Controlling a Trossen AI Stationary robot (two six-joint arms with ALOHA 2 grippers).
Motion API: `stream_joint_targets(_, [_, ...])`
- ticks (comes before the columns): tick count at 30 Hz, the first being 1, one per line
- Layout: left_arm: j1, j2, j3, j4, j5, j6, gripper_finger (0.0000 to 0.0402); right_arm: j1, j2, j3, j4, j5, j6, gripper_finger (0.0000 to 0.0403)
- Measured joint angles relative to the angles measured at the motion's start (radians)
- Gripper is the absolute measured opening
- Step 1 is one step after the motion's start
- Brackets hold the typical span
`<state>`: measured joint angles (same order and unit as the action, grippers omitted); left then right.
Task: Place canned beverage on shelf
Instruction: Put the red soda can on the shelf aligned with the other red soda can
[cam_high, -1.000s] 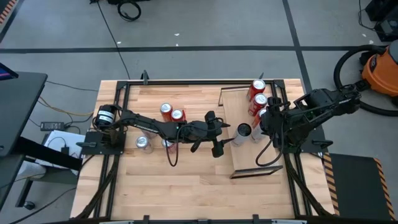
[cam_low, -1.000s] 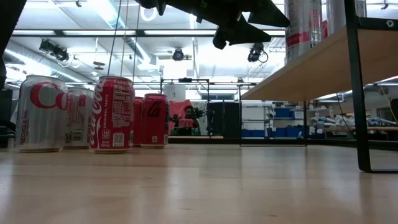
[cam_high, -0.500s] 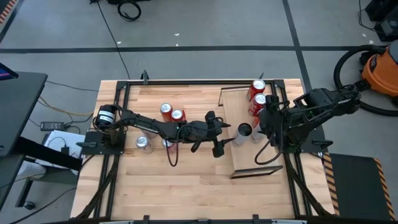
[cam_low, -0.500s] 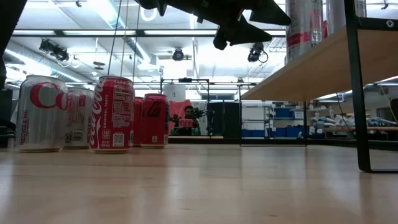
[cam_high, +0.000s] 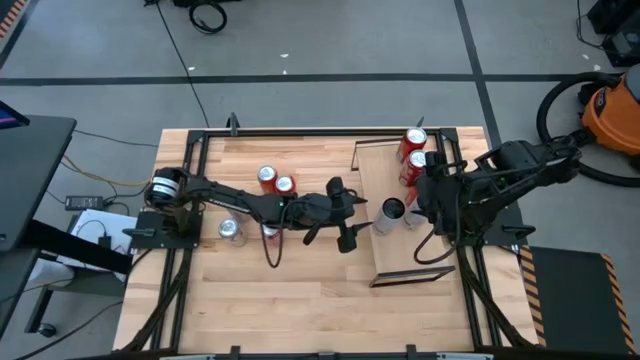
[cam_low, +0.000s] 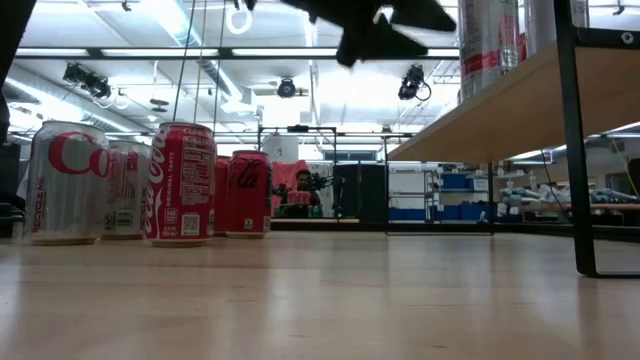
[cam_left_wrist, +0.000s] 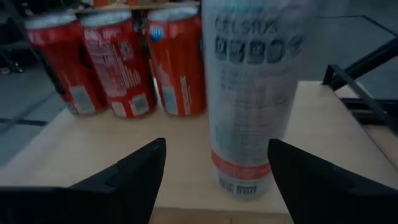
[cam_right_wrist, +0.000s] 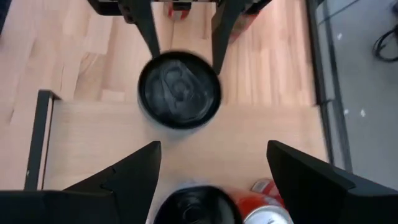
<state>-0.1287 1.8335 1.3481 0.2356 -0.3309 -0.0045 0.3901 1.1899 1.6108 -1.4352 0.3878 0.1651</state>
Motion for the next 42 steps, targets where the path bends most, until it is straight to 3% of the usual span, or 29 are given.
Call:
stream_joint_targets(9, [-0.008, -0.05, -0.002, -0.243, -0.052, 0.106, 0.0291, -0.046, -0.001, 0.043, 0.166, 0.069, -0.123, 0.0303])
stream_joint_targets(17, [0.003, -0.089, -0.148, -0.148, -0.021, 0.26, 0.0266, -0.122, 0.001, 0.043, 0.376, 0.138, -0.249, 0.0302])
stream_joint_targets(24, [0.029, -0.242, -0.405, 0.051, 0.029, 0.255, 0.024, -0.228, 0.031, 0.044, 0.541, 0.062, -0.292, 0.0302])
stream_joint_targets(29, [0.027, -0.384, -0.521, 0.067, 0.032, 0.213, 0.0229, -0.298, 0.107, 0.044, 0.607, 0.01, -0.332, 0.0302])
stream_joint_targets(34, [0.027, -0.489, -0.561, -0.026, 0.029, 0.153, 0.0229, -0.334, 0.177, 0.043, 0.645, 0.03, -0.385, 0.0302])
stream_joint_targets(42, [0.018, -0.508, -0.558, -0.116, 0.03, 0.109, 0.0229, -0.382, 0.202, 0.043, 0.672, 0.009, -0.397, 0.0302])
